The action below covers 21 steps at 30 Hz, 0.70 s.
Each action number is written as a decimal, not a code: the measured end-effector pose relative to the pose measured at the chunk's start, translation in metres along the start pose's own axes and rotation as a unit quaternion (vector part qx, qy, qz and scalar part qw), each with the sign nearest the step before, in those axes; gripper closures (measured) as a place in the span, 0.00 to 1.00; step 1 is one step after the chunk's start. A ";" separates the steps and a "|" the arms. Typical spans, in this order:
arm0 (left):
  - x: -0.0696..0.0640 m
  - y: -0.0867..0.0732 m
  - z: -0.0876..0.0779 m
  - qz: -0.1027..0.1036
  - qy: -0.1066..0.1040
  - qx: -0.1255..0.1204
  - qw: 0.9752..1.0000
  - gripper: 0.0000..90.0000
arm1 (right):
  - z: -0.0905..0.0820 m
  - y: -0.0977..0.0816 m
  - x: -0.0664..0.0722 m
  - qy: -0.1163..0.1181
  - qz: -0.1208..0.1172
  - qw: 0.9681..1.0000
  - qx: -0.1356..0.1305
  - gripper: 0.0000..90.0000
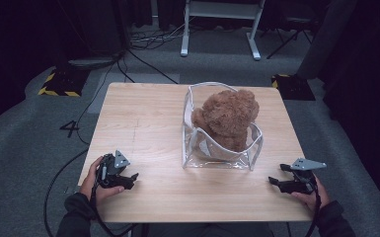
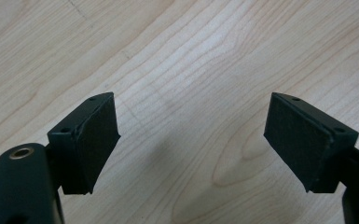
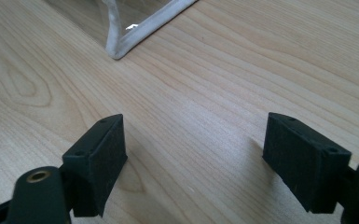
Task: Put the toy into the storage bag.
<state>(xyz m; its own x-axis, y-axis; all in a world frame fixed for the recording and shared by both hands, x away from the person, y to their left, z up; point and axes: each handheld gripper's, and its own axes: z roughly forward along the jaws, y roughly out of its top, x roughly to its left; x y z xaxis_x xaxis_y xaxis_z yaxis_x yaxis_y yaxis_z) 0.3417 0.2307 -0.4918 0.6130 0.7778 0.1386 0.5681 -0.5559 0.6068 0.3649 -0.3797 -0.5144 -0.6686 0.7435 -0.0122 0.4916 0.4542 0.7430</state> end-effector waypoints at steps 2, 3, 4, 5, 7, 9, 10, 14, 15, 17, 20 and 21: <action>0.000 -0.001 0.000 -0.002 0.001 -0.001 1.000 0.20 | 0.000 0.000 0.000 0.000 0.000 1.000 0.000 0.24; 0.001 -0.004 0.001 -0.007 0.000 -0.001 1.000 0.20 | 0.000 0.000 0.000 0.000 0.000 1.000 0.000 0.24; 0.001 -0.006 0.001 -0.009 -0.002 -0.002 1.000 0.20 | 0.000 0.000 0.000 0.000 0.000 1.000 0.000 0.24; 0.002 -0.007 0.002 -0.014 -0.001 -0.003 1.000 0.20 | 0.000 0.000 0.000 0.000 0.000 1.000 0.000 0.24; 0.003 -0.010 0.002 -0.019 -0.003 -0.004 1.000 0.20 | 0.000 0.000 0.000 0.000 0.000 1.000 0.000 0.24; 0.004 -0.013 0.003 -0.026 -0.006 -0.005 1.000 0.20 | 0.000 0.000 0.000 0.000 0.000 1.000 0.000 0.24; 0.005 -0.015 0.003 -0.028 -0.006 -0.006 1.000 0.20 | 0.000 0.000 0.000 0.000 0.000 1.000 0.000 0.24; 0.007 -0.022 0.004 -0.043 -0.008 -0.010 0.999 0.20 | 0.000 0.000 0.000 0.000 0.000 1.000 0.000 0.24; 0.008 -0.023 0.004 -0.046 -0.010 -0.014 0.999 0.20 | 0.000 0.000 0.000 0.000 0.000 1.000 0.000 0.24; 0.009 -0.027 0.004 -0.061 -0.015 -0.021 0.998 0.20 | 0.000 0.000 0.000 0.000 0.000 1.000 0.000 0.24; 0.012 -0.033 0.004 -0.078 -0.023 -0.034 0.996 0.19 | 0.000 0.000 0.000 0.000 0.000 1.000 0.000 0.24; 0.014 -0.036 0.005 -0.088 -0.029 -0.038 0.995 0.19 | 0.000 0.000 0.000 0.000 0.000 1.000 0.000 0.24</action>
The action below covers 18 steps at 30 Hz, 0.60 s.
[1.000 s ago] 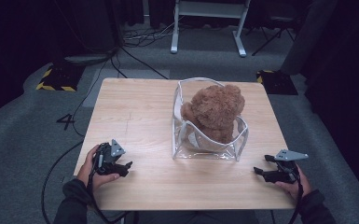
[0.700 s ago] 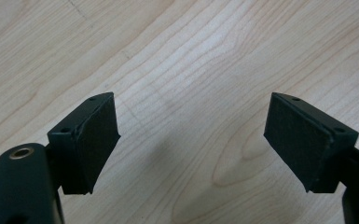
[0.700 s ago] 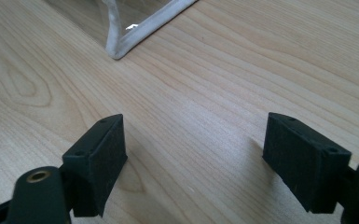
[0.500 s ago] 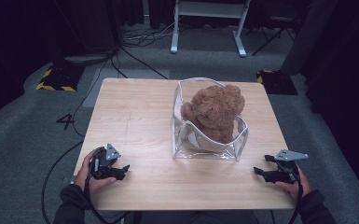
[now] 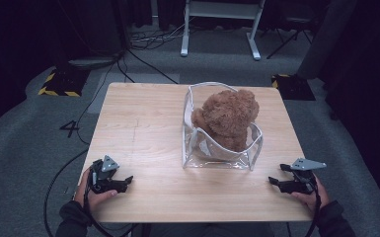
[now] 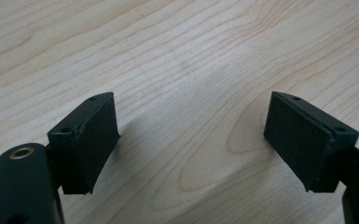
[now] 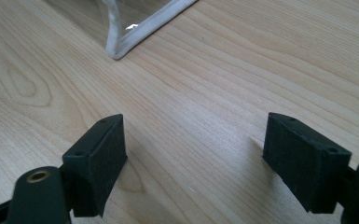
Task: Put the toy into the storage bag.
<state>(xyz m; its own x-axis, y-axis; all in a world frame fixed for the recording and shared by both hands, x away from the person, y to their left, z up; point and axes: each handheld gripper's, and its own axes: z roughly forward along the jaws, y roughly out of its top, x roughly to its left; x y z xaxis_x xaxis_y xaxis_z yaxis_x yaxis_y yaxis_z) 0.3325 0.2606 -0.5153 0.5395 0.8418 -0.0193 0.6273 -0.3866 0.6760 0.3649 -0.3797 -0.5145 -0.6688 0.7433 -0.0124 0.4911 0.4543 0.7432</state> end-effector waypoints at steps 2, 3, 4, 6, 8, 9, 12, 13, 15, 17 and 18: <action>0.003 -0.004 -0.001 -0.007 0.002 -0.011 1.000 0.19 | 0.000 0.000 0.000 0.000 0.000 1.000 0.000 0.24; 0.003 -0.005 -0.002 -0.014 0.004 -0.012 1.000 0.19 | 0.000 0.000 0.000 0.000 0.000 1.000 0.000 0.24; 0.004 -0.006 -0.003 -0.015 0.008 -0.013 1.000 0.19 | 0.000 0.000 0.000 0.000 0.000 1.000 0.000 0.24; 0.005 -0.008 -0.004 -0.015 0.009 -0.012 1.000 0.19 | 0.000 0.000 0.000 0.000 0.000 1.000 0.000 0.24; 0.006 -0.009 -0.005 -0.017 0.009 -0.012 1.000 0.19 | 0.000 0.000 0.000 0.000 0.000 1.000 0.000 0.24; 0.007 -0.009 -0.006 -0.017 0.010 -0.012 1.000 0.19 | 0.000 0.000 0.000 0.000 0.000 1.000 0.000 0.24; 0.006 -0.009 -0.006 -0.017 0.011 -0.012 1.000 0.19 | 0.000 0.000 0.000 0.000 0.000 1.000 0.000 0.24; 0.006 -0.009 -0.006 -0.016 0.011 -0.012 1.000 0.19 | 0.000 0.000 0.000 0.000 0.000 1.000 0.000 0.24; 0.006 -0.009 -0.006 -0.016 0.011 -0.011 1.000 0.19 | 0.000 0.000 0.000 -0.001 -0.001 1.000 0.000 0.24; 0.006 -0.009 -0.005 -0.018 0.013 -0.012 1.000 0.19 | 0.000 0.000 0.000 0.000 0.000 1.000 0.000 0.24; 0.005 -0.009 -0.005 -0.022 0.015 -0.014 1.000 0.19 | 0.000 0.000 0.000 0.000 0.000 1.000 0.000 0.24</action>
